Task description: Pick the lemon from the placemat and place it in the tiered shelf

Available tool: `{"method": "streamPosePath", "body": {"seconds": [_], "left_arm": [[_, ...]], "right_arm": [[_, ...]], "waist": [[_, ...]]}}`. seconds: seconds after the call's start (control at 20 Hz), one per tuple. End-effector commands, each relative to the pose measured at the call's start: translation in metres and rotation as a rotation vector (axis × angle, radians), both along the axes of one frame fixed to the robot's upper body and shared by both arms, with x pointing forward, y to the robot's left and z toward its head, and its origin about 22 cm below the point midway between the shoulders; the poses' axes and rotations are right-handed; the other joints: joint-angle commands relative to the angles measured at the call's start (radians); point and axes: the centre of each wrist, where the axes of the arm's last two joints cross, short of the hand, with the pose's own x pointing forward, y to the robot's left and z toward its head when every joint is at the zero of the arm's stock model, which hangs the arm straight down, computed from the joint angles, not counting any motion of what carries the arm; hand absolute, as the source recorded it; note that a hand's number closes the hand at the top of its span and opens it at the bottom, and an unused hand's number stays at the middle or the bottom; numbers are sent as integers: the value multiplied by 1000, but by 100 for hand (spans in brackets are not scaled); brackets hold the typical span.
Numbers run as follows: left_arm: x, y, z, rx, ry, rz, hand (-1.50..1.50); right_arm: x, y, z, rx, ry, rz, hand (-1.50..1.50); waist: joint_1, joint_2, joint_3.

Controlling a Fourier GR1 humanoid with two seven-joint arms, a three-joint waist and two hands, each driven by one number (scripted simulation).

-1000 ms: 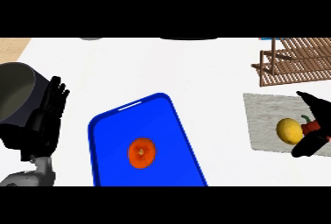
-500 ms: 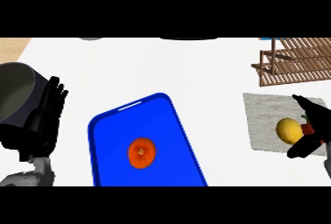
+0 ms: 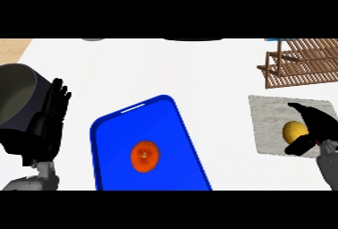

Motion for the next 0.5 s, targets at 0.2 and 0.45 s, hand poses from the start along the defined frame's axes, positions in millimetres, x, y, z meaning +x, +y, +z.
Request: {"method": "streamPosePath", "body": {"seconds": [0.2, 0.45], "left_arm": [[-2, 9, 5, -31, -6, -3, 0], [-4, 12, -13, -23, -4, -20, 0]], "right_arm": [[11, 6, -26, -81, 7, 116, 150], [-6, -4, -19, -133, -76, 150, 150]], "waist": [[4, 1, 0], [-2, 0, 0]]}}
